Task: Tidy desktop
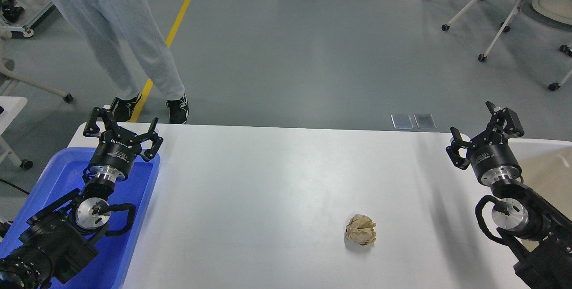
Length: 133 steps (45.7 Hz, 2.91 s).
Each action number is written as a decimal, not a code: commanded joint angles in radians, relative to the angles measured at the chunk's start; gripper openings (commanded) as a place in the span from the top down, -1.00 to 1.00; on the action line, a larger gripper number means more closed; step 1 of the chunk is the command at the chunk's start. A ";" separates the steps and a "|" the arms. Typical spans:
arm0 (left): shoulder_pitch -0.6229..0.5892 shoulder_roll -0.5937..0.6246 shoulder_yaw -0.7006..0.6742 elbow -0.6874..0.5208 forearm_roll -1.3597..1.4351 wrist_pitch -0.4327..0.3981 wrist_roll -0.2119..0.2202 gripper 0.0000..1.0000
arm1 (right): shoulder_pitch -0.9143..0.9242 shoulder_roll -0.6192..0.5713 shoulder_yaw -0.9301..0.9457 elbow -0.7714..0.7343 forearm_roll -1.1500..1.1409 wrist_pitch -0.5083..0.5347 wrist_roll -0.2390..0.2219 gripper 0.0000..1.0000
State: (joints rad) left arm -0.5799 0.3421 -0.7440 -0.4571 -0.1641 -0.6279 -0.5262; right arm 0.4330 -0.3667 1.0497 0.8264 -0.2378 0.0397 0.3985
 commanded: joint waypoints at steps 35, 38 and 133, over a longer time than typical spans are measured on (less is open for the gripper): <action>0.000 0.000 0.000 0.000 0.000 0.000 -0.002 -1.00 | -0.010 -0.053 -0.003 0.062 0.017 -0.009 -0.020 -1.00; 0.000 0.000 0.000 0.000 0.000 0.000 -0.002 -1.00 | -0.020 -0.084 -0.004 0.105 0.022 -0.011 -0.039 -1.00; -0.003 0.000 0.000 0.000 0.000 -0.001 0.000 -1.00 | 0.969 -0.143 -1.597 0.530 -0.952 -0.182 -0.224 -1.00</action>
State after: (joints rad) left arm -0.5829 0.3421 -0.7440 -0.4571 -0.1641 -0.6290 -0.5261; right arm 1.3485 -0.6124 -0.4207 1.3562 -1.0297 -0.0891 0.1689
